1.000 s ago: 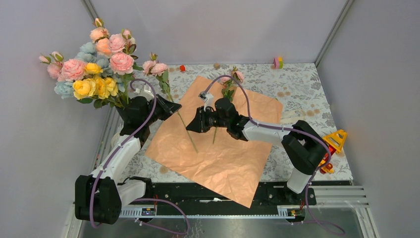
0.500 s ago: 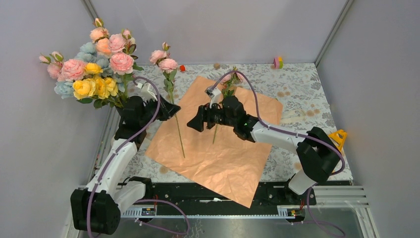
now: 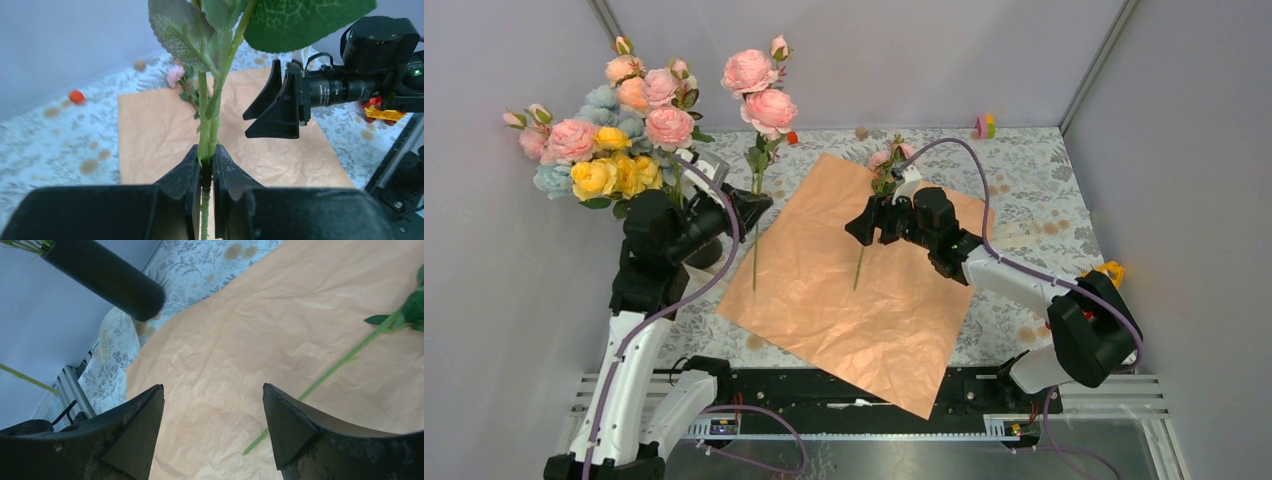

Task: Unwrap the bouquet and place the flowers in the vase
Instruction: Pick up the fake flower from the wrapping paper.

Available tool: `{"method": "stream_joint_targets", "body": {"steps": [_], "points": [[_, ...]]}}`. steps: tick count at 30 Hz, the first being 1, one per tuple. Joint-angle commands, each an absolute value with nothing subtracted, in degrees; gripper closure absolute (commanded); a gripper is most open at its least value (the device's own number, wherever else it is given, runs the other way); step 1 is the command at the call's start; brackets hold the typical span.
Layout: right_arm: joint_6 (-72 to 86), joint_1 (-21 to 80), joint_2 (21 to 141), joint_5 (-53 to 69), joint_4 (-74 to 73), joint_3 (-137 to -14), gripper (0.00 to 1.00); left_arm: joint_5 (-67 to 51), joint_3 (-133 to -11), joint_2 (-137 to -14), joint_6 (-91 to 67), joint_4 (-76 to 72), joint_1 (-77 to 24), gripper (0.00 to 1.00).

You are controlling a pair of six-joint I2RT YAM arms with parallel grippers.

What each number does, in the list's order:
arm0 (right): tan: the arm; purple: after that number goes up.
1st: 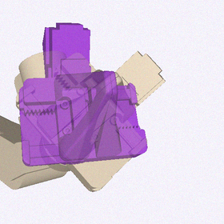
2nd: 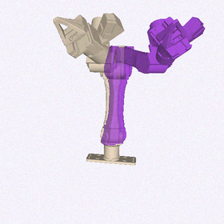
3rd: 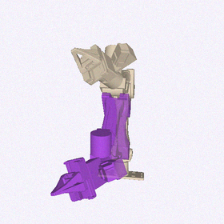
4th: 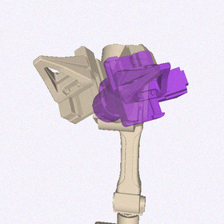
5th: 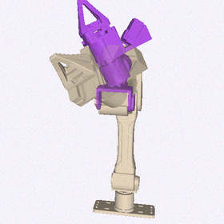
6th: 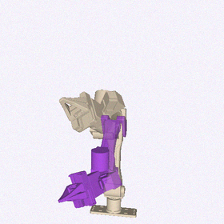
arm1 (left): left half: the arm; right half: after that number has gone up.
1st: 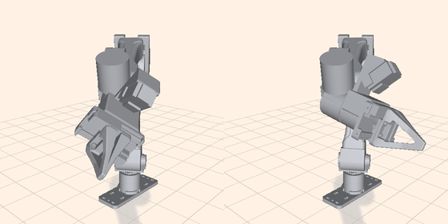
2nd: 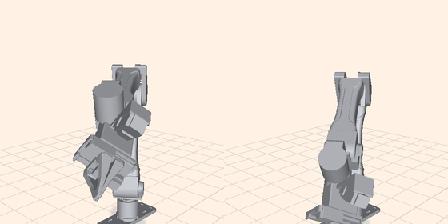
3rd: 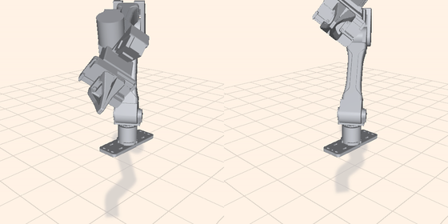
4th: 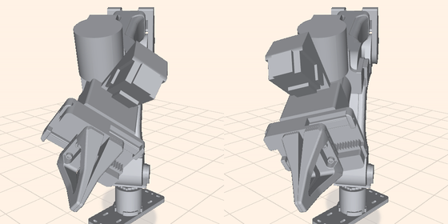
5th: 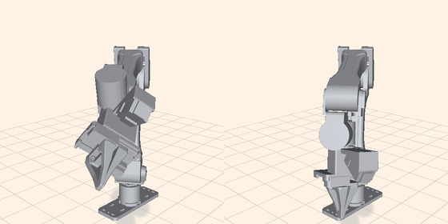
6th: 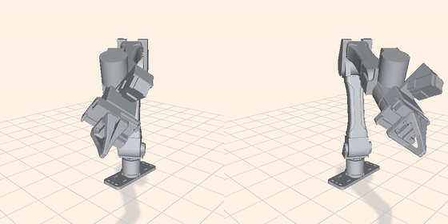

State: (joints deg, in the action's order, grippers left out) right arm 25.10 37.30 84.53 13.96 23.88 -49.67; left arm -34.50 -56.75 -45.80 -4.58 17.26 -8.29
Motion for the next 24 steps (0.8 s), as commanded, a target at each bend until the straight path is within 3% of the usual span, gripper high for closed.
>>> {"method": "stream_joint_targets", "body": {"steps": [1, 13, 24], "points": [[22.59, 36.41, 80.53, 10.08, 23.55, -48.69, 0.21, -31.98, -65.73, -44.01, 3.02, 19.71, -8.44, 1.0], [18.05, 35.01, 75.39, 3.63, 19.47, -47.1, 0.17, -9.43, -70.68, -44.94, 7.3, 10.89, -4.7, 1.0], [15.16, 32.99, 69.2, 0.39, 18.76, -42.25, 0.13, -6.46, -65.64, -45.55, 6.98, -7.72, 5.04, 1.0]]}}
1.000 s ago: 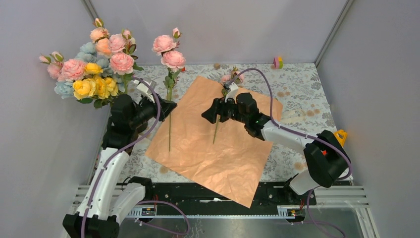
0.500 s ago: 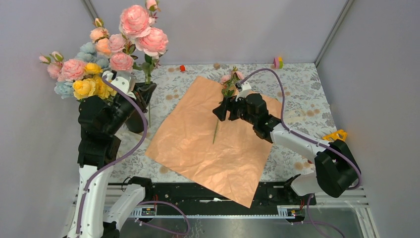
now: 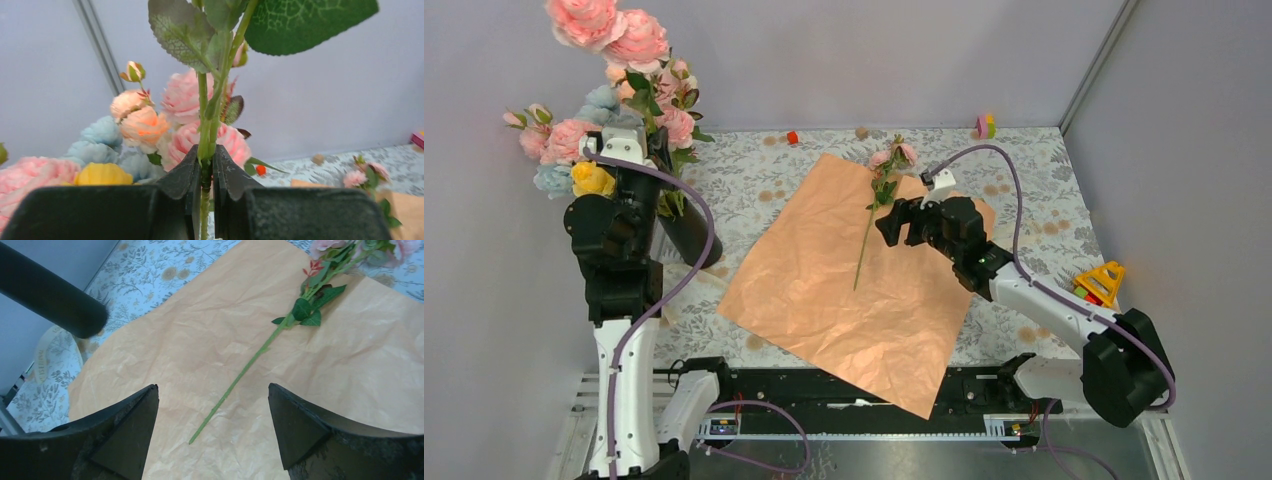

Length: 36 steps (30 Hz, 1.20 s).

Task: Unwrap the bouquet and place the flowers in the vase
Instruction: Pick up the fake flower from the wrapping paper, then insert the fake flower into the vase.

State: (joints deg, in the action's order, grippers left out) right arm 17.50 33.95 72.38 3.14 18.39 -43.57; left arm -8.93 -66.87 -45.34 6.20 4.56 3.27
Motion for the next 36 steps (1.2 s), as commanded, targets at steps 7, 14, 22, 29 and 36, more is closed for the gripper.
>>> {"method": "stream_joint_targets", "body": {"steps": [7, 14, 22, 29, 36], "points": [[14.81, 32.27, 66.26, -0.76, 18.73, -39.77, 0.13, -6.95, -61.53, -46.74, 7.49, -13.57, 7.97, 1.0], [14.92, 31.86, 64.57, -1.25, 18.73, -38.3, 0.13, -6.62, -56.17, -47.52, 6.19, -20.71, 10.19, 1.0], [15.7, 31.82, 65.23, -0.17, 18.71, -38.34, 0.13, -6.14, -51.96, -48.53, 5.52, -26.0, 11.27, 1.0], [15.88, 31.77, 65.04, -0.18, 18.77, -38.72, 0.13, -6.41, -49.21, -49.41, 3.34, -29.2, 12.27, 1.0], [16.0, 31.69, 65.74, -0.18, 18.64, -39.05, 0.13, -6.71, -47.38, -49.49, 1.84, -29.71, 12.63, 1.0]]}}
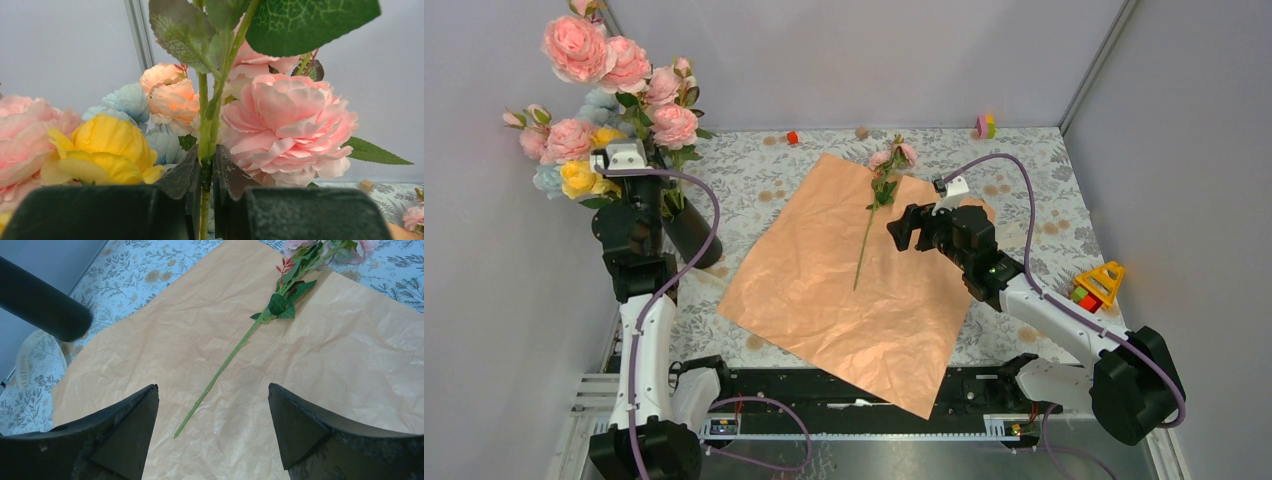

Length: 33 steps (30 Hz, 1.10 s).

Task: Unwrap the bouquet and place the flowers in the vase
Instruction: Insert the fake flower into the vase.

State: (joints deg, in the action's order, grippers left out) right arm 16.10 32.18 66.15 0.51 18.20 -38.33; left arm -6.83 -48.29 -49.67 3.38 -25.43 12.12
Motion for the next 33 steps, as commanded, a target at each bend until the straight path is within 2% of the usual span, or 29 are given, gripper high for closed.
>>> {"method": "stream_joint_targets", "body": {"steps": [1, 33], "points": [[16.0, 31.72, 65.87, -0.18, 18.71, -39.09, 0.14, -6.61, -47.07, -49.41, 1.7, -29.59, 12.63, 1.0], [16.81, 31.73, 65.08, 2.04, 19.48, -37.92, 0.15, -5.24, -38.16, -46.69, 0.43, -25.78, 12.83, 1.0]]}}
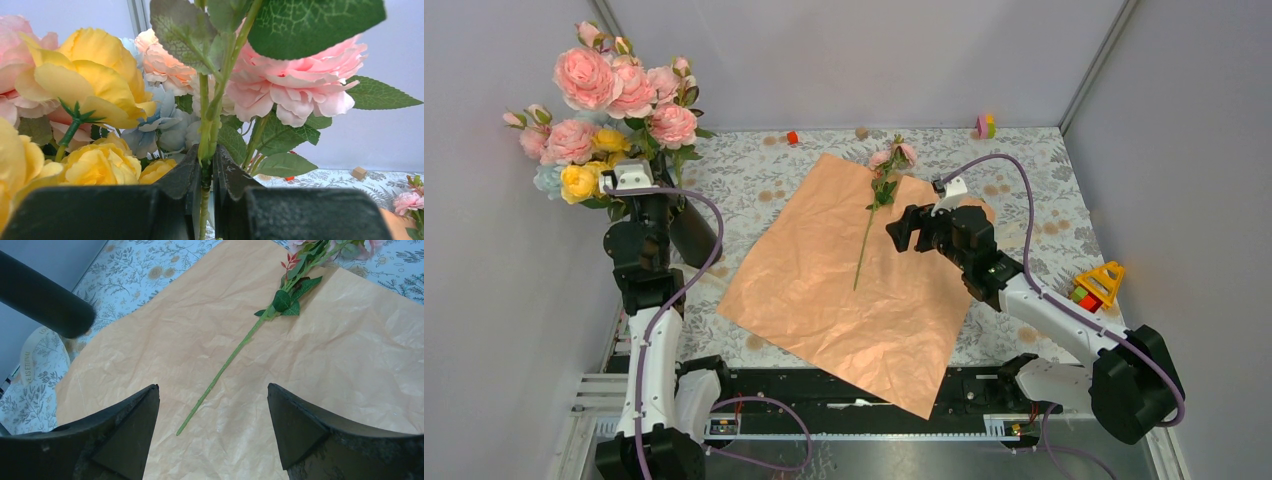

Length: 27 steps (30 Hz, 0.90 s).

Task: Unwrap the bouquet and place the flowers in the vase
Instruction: Insert the fake flower into the vase.

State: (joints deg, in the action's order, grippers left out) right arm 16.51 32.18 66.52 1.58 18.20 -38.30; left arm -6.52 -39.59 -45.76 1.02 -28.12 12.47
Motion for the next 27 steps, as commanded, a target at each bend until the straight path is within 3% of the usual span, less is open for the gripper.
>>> {"method": "stream_joint_targets", "body": {"steps": [1, 27], "points": [[16.83, 31.73, 64.84, 2.02, 19.47, -37.78, 0.15, -5.27, -38.2, -46.95, 0.52, -25.9, 12.83, 1.0], [17.43, 31.72, 62.94, 1.88, 19.23, -36.89, 0.15, -2.78, -44.74, -49.65, 1.41, -29.72, 13.53, 1.0]]}}
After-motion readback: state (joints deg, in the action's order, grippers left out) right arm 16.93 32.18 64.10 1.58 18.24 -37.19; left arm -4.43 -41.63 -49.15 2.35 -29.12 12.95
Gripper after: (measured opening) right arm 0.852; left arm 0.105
